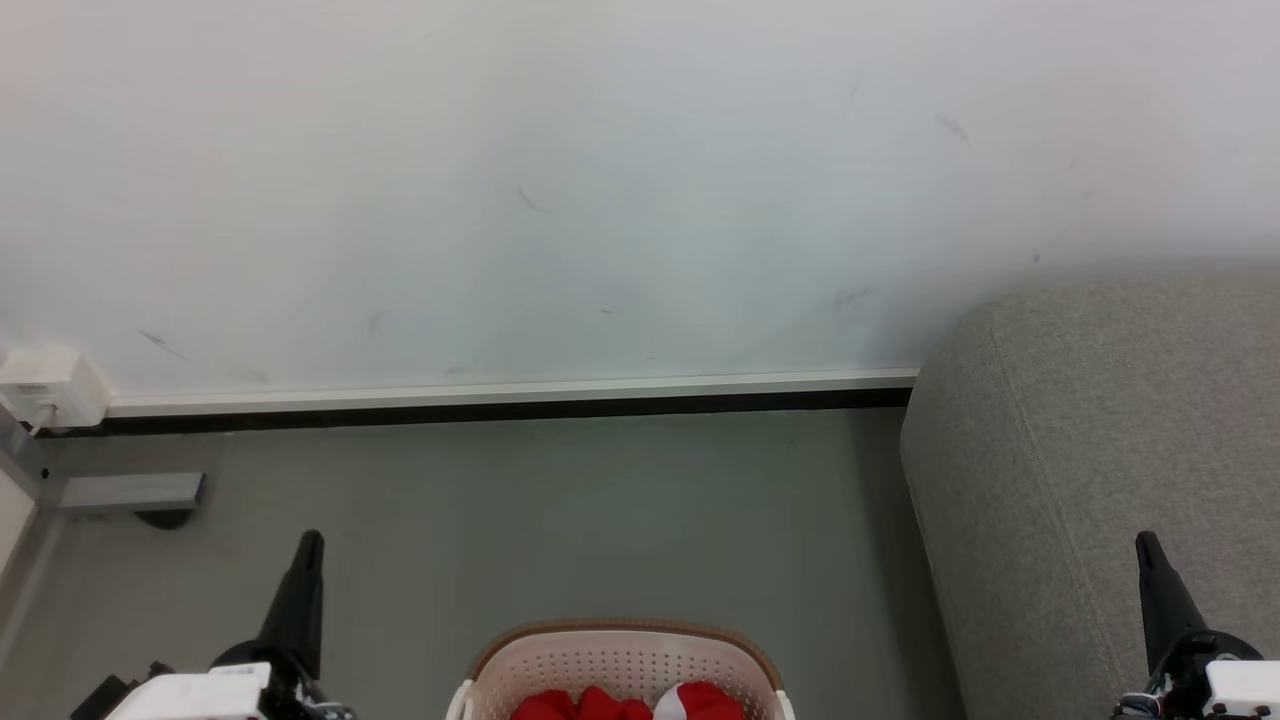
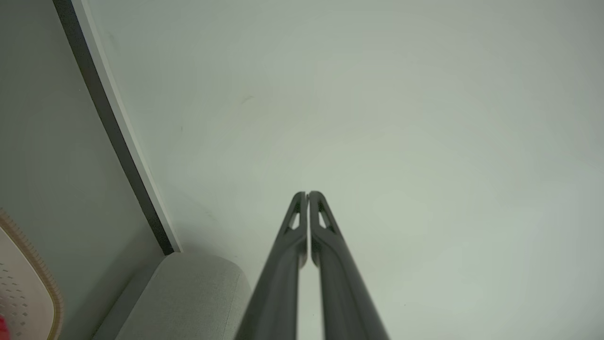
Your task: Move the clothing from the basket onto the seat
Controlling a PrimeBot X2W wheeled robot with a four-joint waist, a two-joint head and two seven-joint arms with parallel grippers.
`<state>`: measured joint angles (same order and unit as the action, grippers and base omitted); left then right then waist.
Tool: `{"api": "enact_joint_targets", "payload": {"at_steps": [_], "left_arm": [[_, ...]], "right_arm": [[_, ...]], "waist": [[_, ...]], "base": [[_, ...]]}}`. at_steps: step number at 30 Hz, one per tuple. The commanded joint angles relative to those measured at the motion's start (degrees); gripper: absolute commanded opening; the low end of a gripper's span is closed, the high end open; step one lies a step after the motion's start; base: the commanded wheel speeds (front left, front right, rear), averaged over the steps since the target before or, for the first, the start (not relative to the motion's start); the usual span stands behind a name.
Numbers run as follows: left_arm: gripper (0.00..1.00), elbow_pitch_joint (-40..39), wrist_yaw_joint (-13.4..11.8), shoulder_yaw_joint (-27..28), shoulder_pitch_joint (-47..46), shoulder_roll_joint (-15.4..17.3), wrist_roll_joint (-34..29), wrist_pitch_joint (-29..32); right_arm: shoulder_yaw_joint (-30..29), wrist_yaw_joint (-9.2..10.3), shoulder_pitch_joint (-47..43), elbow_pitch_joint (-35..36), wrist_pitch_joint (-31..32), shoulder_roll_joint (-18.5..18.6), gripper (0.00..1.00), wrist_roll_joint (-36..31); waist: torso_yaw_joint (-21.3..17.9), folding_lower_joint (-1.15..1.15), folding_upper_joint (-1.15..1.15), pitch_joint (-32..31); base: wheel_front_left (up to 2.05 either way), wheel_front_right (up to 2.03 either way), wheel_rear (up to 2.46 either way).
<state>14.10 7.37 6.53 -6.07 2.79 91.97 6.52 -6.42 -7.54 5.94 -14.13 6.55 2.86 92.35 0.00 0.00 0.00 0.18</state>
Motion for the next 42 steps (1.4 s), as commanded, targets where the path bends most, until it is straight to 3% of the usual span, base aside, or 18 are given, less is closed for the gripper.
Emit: {"api": "enact_joint_targets", "payload": {"at_steps": [1,42], "left_arm": [[0.0,-0.22,0.27,0.04,-0.46,0.19,0.85,0.17],[0.0,-0.22,0.27,0.04,-0.46,0.2,0.85,0.17]], "right_arm": [[-0.21,0.12,0.73,0.27,0.11,0.02,0.0,0.12],[-0.21,0.12,0.73,0.27,0.1,0.02,0.0,0.11]], "waist": [[0.0,0.0,0.0,0.0],[0.0,0.0,0.0,0.0]], "base": [[0.0,0.0,0.0],[0.0,0.0,0.0]]}}
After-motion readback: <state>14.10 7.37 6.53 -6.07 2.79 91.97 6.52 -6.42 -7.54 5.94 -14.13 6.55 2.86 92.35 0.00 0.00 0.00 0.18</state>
